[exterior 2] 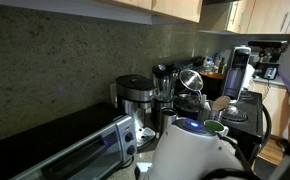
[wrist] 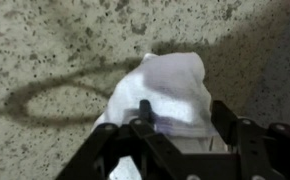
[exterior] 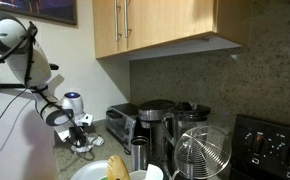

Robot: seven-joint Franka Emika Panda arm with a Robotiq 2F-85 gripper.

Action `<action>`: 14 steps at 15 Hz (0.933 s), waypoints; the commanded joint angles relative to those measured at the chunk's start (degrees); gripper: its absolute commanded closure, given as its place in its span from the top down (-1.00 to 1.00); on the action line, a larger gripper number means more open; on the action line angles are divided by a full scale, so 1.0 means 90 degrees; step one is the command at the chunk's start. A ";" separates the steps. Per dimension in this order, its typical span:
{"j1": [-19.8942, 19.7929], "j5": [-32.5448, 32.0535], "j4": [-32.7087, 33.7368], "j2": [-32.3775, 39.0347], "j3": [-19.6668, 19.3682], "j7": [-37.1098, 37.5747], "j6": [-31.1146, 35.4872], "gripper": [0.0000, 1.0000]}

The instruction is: Use the white towel to wipe the white plate, then put the white plate on top of the microwave

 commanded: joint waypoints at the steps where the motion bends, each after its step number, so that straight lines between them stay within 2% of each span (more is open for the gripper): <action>1: -0.0323 0.0103 0.0160 -0.0370 0.0014 -0.0128 -0.0298 0.97; 3: -0.0428 -0.0026 0.0171 -0.0728 -0.0114 -0.0004 -0.0674 1.00; 4: -0.0676 -0.0471 0.0114 -0.0925 -0.0029 0.0370 -0.0877 1.00; 7: -0.0793 -0.1270 0.0084 -0.1436 -0.0311 0.0902 -0.1824 1.00; 9: -0.0865 -0.2093 0.0072 -0.1655 -0.0498 0.1407 -0.2639 1.00; 11: -0.0932 -0.2711 0.0128 -0.1698 -0.0559 0.1642 -0.3440 1.00; 14: -0.0943 -0.3530 0.0167 -0.1516 -0.0542 0.1634 -0.4177 1.00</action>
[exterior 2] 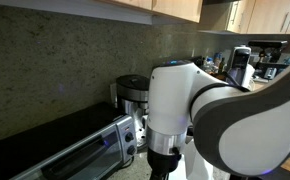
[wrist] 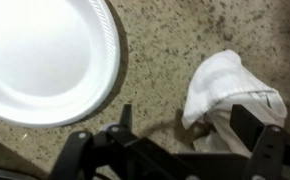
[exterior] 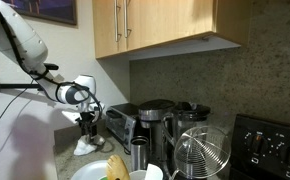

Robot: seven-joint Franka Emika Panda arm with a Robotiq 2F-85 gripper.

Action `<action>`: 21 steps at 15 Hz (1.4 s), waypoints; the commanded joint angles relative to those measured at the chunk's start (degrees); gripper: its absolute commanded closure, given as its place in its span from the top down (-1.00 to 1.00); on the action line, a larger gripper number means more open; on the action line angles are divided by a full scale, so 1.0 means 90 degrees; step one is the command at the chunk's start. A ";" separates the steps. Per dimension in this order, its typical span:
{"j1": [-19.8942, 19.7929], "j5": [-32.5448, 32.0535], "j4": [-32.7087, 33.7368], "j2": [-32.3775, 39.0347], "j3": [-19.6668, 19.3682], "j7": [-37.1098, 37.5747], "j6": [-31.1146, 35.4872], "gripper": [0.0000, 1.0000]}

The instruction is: Use the white towel to wipe the white plate, then put the white plate on top of the microwave

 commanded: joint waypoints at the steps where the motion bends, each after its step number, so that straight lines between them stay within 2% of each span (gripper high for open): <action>1: -0.0007 -0.0907 -0.0058 0.0076 0.0043 0.0179 -0.0728 1.00; 5: 0.0045 -0.2021 -0.0146 0.0363 0.0014 0.0313 -0.0868 1.00; 9: 0.0099 -0.2763 -0.0174 0.0688 -0.0058 0.0598 -0.0705 1.00; 14: 0.0158 -0.3286 -0.0220 0.1019 -0.0184 0.1045 -0.0562 1.00; 20: 0.0254 -0.3523 -0.0243 0.1245 -0.0318 0.1300 -0.0436 1.00; 21: 0.0278 -0.3541 -0.0244 0.1263 -0.0339 0.1349 -0.0425 0.91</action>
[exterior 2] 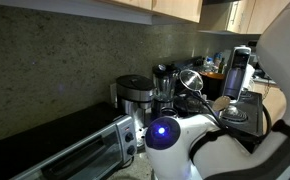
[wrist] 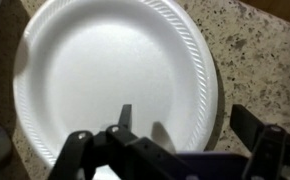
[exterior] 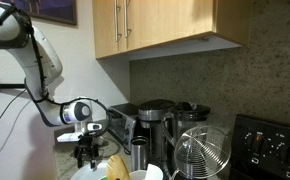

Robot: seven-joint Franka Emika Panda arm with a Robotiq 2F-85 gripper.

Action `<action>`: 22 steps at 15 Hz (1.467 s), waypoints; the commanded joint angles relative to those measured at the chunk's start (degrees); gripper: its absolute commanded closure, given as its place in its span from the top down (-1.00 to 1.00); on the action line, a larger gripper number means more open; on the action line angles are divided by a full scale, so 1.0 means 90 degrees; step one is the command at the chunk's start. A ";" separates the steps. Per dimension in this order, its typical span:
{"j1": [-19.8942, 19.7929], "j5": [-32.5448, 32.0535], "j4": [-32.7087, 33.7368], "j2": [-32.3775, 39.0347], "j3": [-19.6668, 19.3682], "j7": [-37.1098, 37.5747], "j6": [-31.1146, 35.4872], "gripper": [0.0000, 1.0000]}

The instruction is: Use the white towel to wipe the white plate, then put the white plate on top of the microwave

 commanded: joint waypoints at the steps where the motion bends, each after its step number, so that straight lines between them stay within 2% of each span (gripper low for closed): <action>1: 0.0162 -0.0213 -0.0087 0.0022 -0.0141 0.0307 0.0172 0.67; 2: 0.0181 -0.0234 -0.0090 0.0028 -0.0159 0.0331 0.0174 0.42; 3: 0.0199 -0.0250 -0.0092 0.0031 -0.0169 0.0355 0.0175 0.38; 11: 0.0264 -0.0440 -0.0082 0.0021 -0.0208 0.0431 0.0170 -0.87; 13: 0.0269 -0.0452 -0.0078 0.0013 -0.0212 0.0435 0.0177 -0.99; 22: 0.0264 -0.0312 0.0077 -0.0310 -0.0154 0.0423 0.0004 -0.96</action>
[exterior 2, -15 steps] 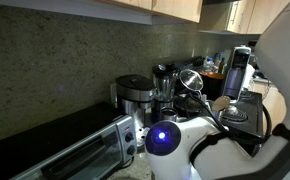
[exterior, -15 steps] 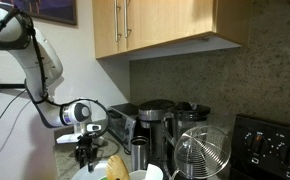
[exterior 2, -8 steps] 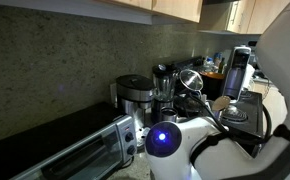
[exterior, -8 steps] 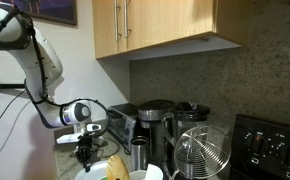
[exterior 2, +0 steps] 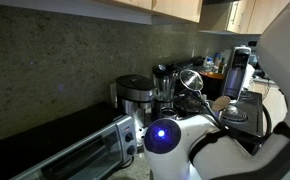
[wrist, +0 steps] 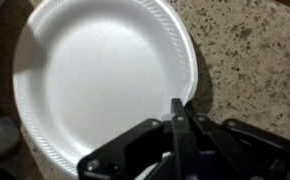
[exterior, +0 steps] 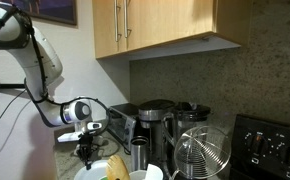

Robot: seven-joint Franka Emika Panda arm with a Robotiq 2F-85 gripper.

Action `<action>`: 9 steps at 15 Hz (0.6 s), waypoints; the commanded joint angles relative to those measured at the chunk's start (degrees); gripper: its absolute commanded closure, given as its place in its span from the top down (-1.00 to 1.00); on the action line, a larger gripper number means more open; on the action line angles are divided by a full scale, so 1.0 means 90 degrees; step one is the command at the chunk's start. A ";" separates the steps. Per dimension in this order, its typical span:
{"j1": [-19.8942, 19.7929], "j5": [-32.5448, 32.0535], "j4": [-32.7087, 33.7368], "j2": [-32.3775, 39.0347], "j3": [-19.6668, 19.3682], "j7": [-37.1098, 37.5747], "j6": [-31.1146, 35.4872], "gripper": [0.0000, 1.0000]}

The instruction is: Use the white towel to wipe the white plate, then put the white plate on top of the microwave

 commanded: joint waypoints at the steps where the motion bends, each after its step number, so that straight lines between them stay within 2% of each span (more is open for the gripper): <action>1: 0.0093 0.0008 0.0043 -0.0457 0.0012 0.0092 -0.0104 -0.96; 6: 0.0165 0.0208 0.0273 -0.1189 0.0329 -0.0117 -0.0790 -0.95; 9: 0.0201 0.0054 0.0424 -0.1590 0.0591 -0.0097 -0.1231 -0.95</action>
